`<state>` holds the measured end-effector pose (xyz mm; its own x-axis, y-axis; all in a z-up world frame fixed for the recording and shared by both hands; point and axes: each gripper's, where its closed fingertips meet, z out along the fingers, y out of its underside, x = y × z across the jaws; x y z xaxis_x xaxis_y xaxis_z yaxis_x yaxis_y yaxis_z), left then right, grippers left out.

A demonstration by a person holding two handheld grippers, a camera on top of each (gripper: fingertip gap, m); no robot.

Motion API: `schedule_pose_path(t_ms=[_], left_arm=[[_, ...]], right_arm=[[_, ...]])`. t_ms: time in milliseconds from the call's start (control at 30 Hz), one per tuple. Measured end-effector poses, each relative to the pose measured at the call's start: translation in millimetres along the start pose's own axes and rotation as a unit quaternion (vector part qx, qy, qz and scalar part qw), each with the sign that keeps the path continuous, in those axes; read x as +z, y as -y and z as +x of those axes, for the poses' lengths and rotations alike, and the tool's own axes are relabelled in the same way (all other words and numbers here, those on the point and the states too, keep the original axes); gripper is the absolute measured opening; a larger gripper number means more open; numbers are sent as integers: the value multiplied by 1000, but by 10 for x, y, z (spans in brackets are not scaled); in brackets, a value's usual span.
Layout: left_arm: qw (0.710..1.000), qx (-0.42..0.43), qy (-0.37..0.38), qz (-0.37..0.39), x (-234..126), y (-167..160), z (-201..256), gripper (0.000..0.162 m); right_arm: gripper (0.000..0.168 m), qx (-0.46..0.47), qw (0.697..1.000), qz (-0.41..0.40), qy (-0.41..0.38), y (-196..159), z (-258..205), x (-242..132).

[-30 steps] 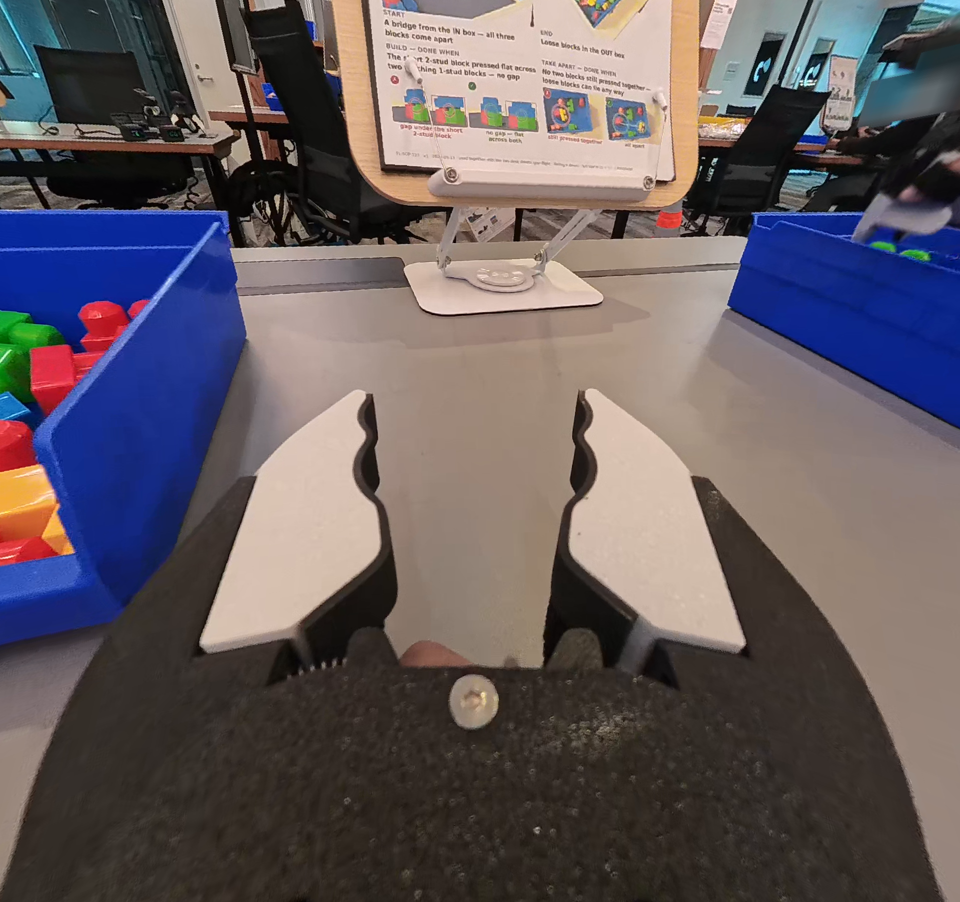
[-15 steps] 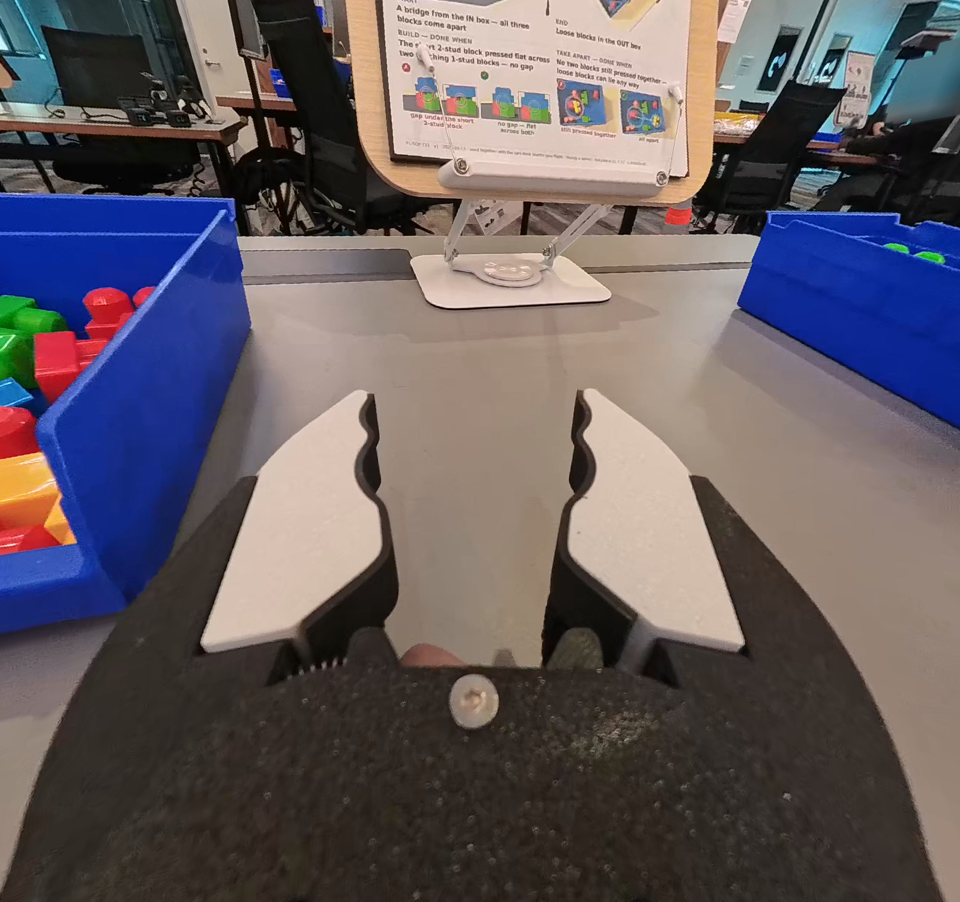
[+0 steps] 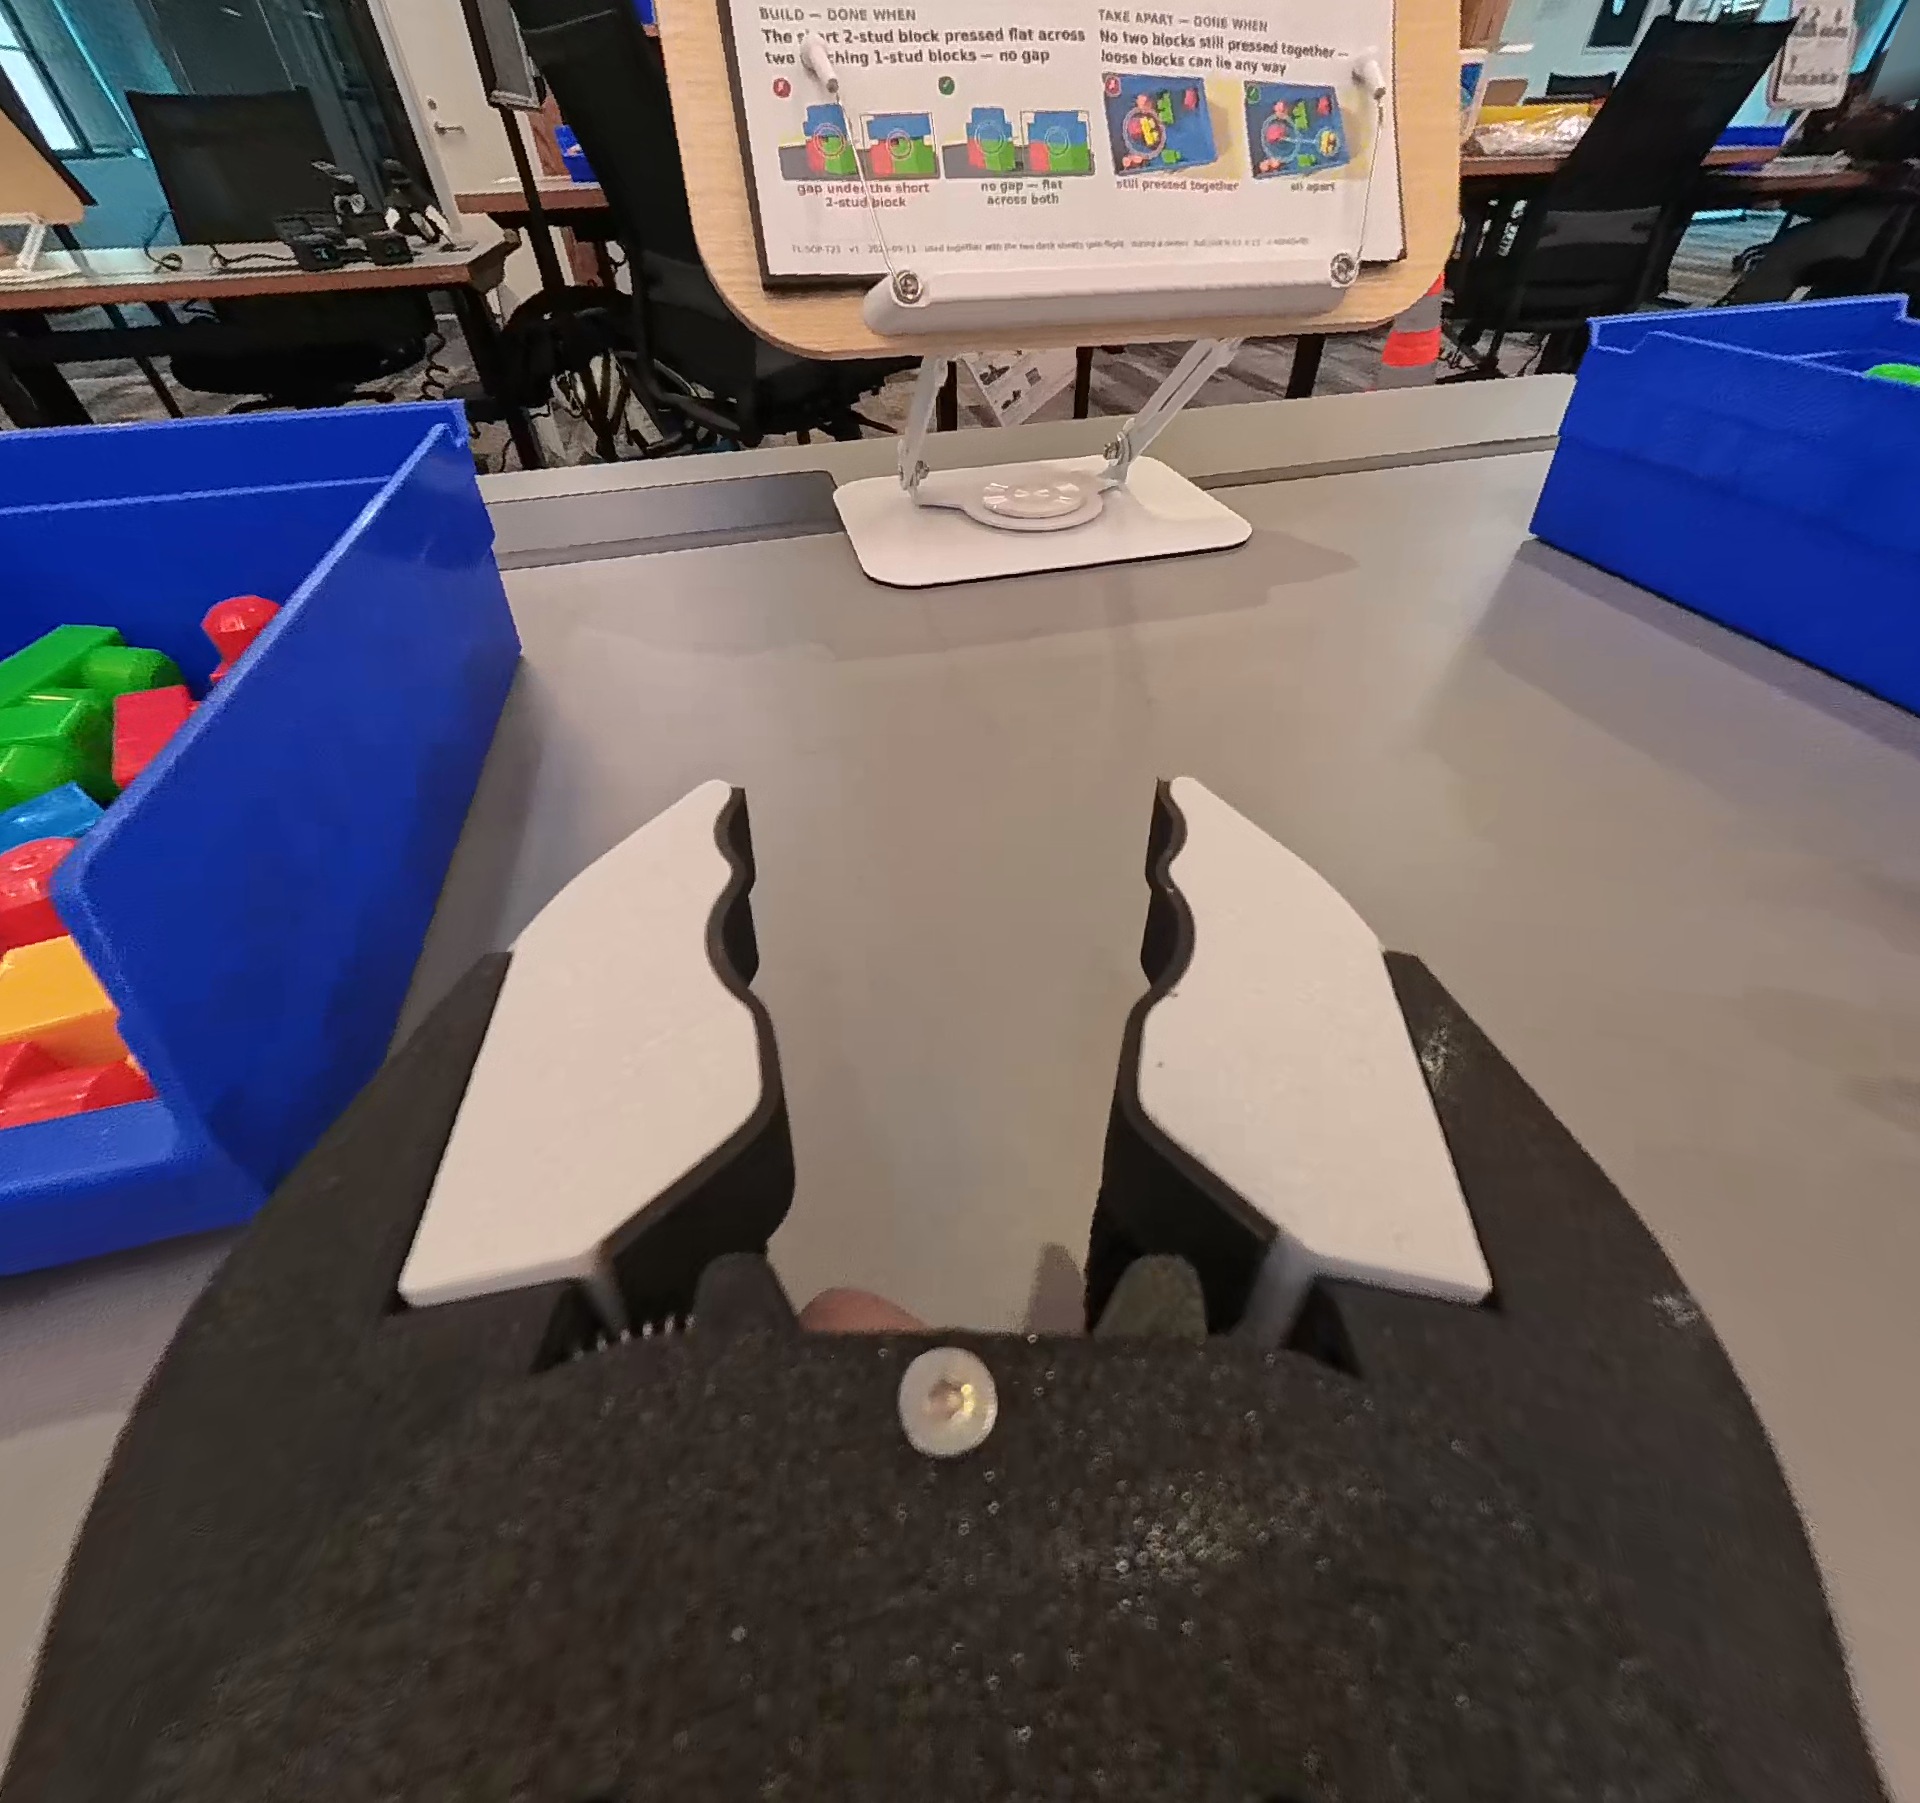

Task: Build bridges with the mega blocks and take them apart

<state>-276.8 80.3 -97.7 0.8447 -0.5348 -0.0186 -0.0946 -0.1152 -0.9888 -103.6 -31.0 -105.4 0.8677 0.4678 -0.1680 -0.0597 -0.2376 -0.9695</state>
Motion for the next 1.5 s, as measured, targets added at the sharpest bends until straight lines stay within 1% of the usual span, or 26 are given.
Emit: schedule_pose_path(t_ms=[100, 167, 200, 233, 300, 367, 433, 467, 500, 567, 600, 633, 667, 733, 767, 833, 900, 967, 1067, 1133, 1167, 1233, 1300, 1367, 1433, 1500], left_arm=[[1000, -1, -9, -5, -6, -12, 33, 72], [999, -17, -35, -13, -66, 9, 97, 72], [998, -23, -51, -19, -135, 82, 120, 73], [998, -18, -58, -18, -223, 225, 90, 74], [1000, 7, -22, -6, -419, 646, -241, 72], [1000, 0, 22, -12, -562, 1043, -768, 72], [998, -13, 17, -52, -532, 1260, -1225, 69], [996, -12, 6, -85, -450, 1280, -1430, 71], [993, -8, -6, -121, -337, 1260, -1614, 76], [981, 27, -44, -187, -61, 1159, -1879, 80], [972, 62, -54, -218, 82, 1078, -2007, 84], [961, 107, -62, -249, 216, 978, -2128, 83], [944, 146, -81, -285, 325, 841, -2202, 84], [902, 178, -127, -373, 484, 509, -2282, 88], [879, 193, -140, -413, 553, 353, -2325, 87], [831, 248, -144, -477, 667, 71, -2469, 88], [795, 293, -148, -511, 790, -124, -2580, 88], [772, 308, -168, -531, 880, -264, -2613, 88], [750, 313, -196, -549, 978, -420, -2625, 89], [747, 320, -205, -545, 1080, -490, -2638, 88], [748, 319, -214, -541, 1120, -519, -2625, 85], [743, 310, -231, -546, 1139, -583, -2624, 87], [734, 304, -244, -557, 1105, -676, -2647, 75], [722, 310, -255, -564, 1070, -788, -2671, 76], [725, 307, -266, -556, 1071, -794, -2646, 76], [729, 323, -262, -544, 1069, -767, -2645, 76]], right_arm=[[59, 2, 1000, -10, 5, -24, -11, 29], [59, 13, 1000, -13, 6, -32, 9, 35], [59, 22, 1000, -12, 7, -31, 26, 32], [59, 29, 999, -11, 10, -28, 34, 31], [59, 35, 999, -11, 14, -29, 38, 31], [59, 31, 999, -16, 18, -36, 23, 40], [58, 25, 999, -21, 23, -48, 1, 56], [58, 22, 999, -22, 26, -47, -11, 62], [58, 20, 999, -21, 28, -45, -22, 65], [58, 16, 999, -22, 30, -46, -32, 68], [58, 16, 999, -22, 31, -46, -36, 69], [58, 15, 999, -21, 32, -44, -38, 65], [58, 16, 999, -20, 32, -41, -38, 62], [57, 17, 999, -18, 35, -38, -42, 56], [57, 18, 999, -17, 35, -35, -39, 54], [56, 21, 999, -19, 36, -40, -37, 58], [56, 23, 999, -22, 36, -46, -33, 65], [55, 21, 999, -24, 36, -49, -35, 68], [55, 17, 999, -28, 35, -59, -43, 77], [55, 16, 999, -29, 35, -62, -45, 80], [54, 16, 999, -30, 35, -62, -45, 80], [54, 18, 999, -30, 35, -64, -40, 82], [54, 22, 999, -32, 36, -67, -36, 85], [53, 25, 998, -32, 37, -68, -32, 86], [52, 27, 998, -33, 39, -70, -31, 88], [52, 32, 998, -33, 40, -72, -25, 90]])
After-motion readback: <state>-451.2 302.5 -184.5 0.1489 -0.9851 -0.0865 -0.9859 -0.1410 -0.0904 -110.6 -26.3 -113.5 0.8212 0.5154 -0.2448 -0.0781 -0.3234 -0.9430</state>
